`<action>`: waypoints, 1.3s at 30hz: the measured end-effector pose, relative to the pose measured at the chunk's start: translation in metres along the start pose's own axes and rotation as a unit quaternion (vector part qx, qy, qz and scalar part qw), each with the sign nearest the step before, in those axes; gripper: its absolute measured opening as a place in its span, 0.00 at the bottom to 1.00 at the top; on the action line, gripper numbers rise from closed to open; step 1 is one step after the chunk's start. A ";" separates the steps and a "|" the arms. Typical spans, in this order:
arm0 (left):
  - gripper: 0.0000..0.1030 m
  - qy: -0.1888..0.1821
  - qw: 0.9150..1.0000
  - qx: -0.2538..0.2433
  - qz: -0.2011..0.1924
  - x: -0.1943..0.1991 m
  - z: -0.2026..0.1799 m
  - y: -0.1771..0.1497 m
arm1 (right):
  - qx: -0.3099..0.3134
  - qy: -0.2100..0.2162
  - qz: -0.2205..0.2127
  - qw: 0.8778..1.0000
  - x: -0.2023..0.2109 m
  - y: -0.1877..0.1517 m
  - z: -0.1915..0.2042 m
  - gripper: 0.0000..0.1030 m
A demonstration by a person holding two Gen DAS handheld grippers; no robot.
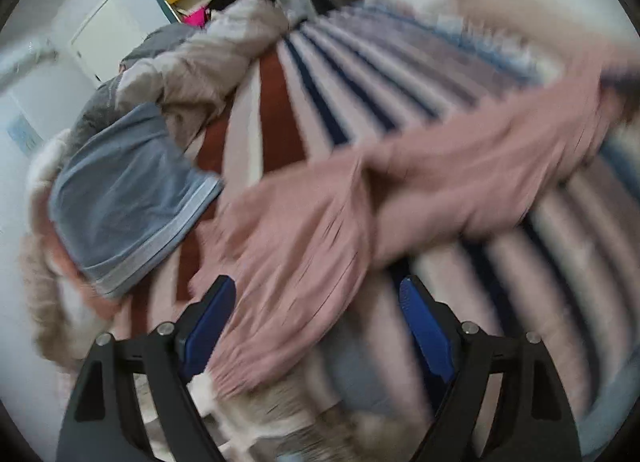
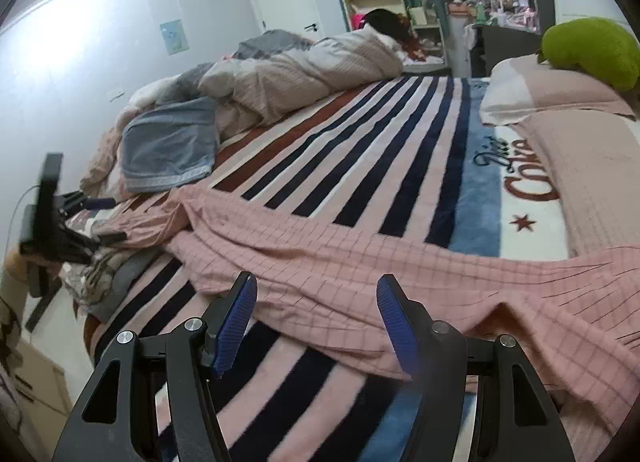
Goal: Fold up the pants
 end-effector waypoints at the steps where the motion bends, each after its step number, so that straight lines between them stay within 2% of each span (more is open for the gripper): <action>1: 0.79 0.006 1.000 -0.010 0.012 -0.007 -0.001 -0.006 | -0.001 0.002 0.002 1.000 -0.001 -0.001 0.002 0.57; 4: 0.78 0.013 0.999 -0.018 0.028 -0.023 -0.002 -0.016 | -0.011 0.010 0.002 1.000 -0.002 -0.001 0.003 0.57; 5: 0.74 0.023 0.999 -0.022 0.032 -0.028 -0.002 -0.018 | -0.014 0.013 0.000 1.000 -0.001 -0.001 0.004 0.57; 7: 0.62 0.025 0.999 -0.025 0.039 -0.034 -0.001 -0.018 | -0.015 0.014 -0.004 1.000 0.001 0.001 0.006 0.57; 9: 0.36 0.010 0.999 -0.012 0.048 -0.041 0.003 -0.015 | -0.012 0.011 -0.005 1.000 0.001 0.001 0.007 0.57; 10: 0.30 0.005 0.999 -0.006 0.050 -0.043 0.005 -0.012 | -0.011 0.009 -0.005 1.000 0.001 0.002 0.008 0.57; 12: 0.12 -0.005 0.999 0.013 0.044 -0.041 0.016 -0.006 | -0.012 0.007 -0.003 1.000 0.000 0.003 0.009 0.57; 15: 0.04 -0.026 0.998 0.043 0.023 -0.033 0.035 0.011 | -0.014 0.006 0.001 1.000 -0.005 0.004 0.011 0.57; 20: 0.04 0.010 0.999 0.049 -0.010 -0.028 0.059 0.040 | -0.018 0.007 0.008 1.000 -0.014 0.004 0.017 0.57; 25: 0.04 0.039 0.997 0.057 -0.024 -0.048 0.088 0.067 | -0.022 0.002 0.024 0.999 -0.029 0.004 0.023 0.57; 32: 0.06 0.041 0.994 0.099 -0.025 -0.096 0.114 0.088 | -0.014 -0.005 0.043 0.999 -0.054 0.003 0.033 0.57; 34: 0.16 0.036 0.993 0.111 -0.020 -0.106 0.115 0.086 | -0.010 -0.004 0.051 0.999 -0.063 0.002 0.036 0.57; 36: 0.60 0.051 0.991 0.123 -0.024 -0.109 0.117 0.083 | -0.005 -0.002 0.060 0.998 -0.073 0.000 0.038 0.57; 37: 0.63 0.060 0.990 0.125 -0.034 -0.106 0.118 0.082 | -0.001 0.000 0.064 0.998 -0.078 -0.001 0.039 0.56; 39: 0.63 0.066 0.988 0.133 -0.049 -0.096 0.121 0.078 | 0.006 0.004 0.071 0.997 -0.086 -0.002 0.042 0.52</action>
Point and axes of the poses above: each gripper's, at about its wrist camera, not at the fingertips, and x roughly against the way its jaws point, z to its left, y to its top, the point moved 4 cm from there along -x, roughly the way its jaws point, and after that the axes turned 1 degree about z, right-handed, at the moved point
